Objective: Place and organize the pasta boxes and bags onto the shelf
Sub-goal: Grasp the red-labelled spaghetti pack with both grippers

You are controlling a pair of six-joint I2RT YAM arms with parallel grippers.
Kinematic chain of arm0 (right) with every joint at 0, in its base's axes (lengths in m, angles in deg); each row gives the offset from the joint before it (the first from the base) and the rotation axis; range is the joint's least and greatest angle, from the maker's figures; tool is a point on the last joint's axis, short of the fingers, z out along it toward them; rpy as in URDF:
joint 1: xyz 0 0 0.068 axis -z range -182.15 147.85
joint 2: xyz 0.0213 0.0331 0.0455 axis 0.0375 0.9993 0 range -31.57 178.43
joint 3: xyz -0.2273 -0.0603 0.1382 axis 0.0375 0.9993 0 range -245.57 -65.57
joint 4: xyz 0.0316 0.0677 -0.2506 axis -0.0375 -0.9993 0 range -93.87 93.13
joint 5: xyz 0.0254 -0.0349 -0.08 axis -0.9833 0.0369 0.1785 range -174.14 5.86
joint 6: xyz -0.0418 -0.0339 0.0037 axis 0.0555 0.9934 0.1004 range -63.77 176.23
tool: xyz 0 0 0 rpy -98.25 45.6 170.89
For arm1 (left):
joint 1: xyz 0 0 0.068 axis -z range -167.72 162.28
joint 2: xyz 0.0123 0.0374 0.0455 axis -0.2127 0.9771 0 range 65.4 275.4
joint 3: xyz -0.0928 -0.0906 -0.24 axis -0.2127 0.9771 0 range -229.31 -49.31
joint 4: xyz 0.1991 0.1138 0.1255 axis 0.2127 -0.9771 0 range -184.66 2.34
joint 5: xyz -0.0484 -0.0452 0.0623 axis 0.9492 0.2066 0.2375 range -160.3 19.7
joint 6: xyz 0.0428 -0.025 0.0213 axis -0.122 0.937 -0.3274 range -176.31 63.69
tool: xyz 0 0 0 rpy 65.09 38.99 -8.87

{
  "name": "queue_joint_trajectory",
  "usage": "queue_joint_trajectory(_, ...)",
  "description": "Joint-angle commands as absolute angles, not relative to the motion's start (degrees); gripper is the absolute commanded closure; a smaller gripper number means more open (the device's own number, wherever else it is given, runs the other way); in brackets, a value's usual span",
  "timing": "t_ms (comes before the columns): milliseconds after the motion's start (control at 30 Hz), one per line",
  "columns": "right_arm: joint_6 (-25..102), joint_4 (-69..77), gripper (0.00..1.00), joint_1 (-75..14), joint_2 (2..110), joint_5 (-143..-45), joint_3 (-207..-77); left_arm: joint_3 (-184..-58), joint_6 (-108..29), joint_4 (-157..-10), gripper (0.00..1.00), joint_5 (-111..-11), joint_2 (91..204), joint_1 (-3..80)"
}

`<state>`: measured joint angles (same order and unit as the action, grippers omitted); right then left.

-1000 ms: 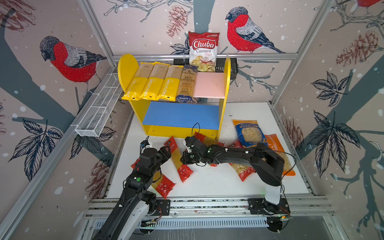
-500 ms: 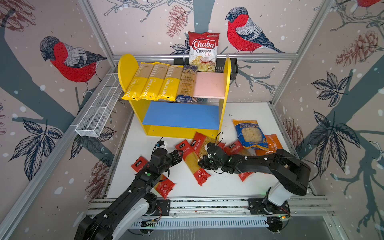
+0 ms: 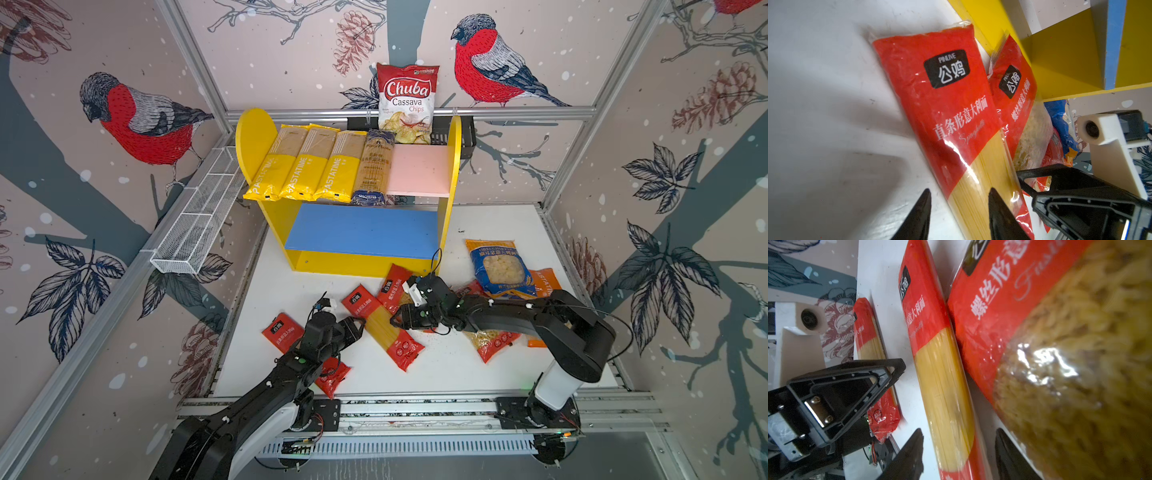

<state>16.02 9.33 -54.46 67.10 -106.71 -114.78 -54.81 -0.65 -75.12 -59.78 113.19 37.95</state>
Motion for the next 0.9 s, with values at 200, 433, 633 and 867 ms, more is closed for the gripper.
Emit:
queue_joint_trajectory(200,19.8,11.7,0.44,-56.2,73.2,-113.2,-116.1,-52.6,-0.1,-69.0,0.63,-59.7,115.8,37.9)
queue_joint_trajectory(433,17.2,16.0,0.65,-56.7,74.6,-115.2,-117.0,-52.2,0.0,-66.6,0.72,-59.0,118.0,37.9)
queue_joint_trajectory(633,15.2,19.1,0.83,-57.3,72.5,-116.2,-116.6,-55.0,-0.9,-71.2,0.73,-59.6,114.4,37.7)
queue_joint_trajectory(867,13.5,21.2,0.89,-57.6,68.5,-115.2,-115.9,-62.6,-3.8,-81.7,0.68,-56.3,105.6,32.1)
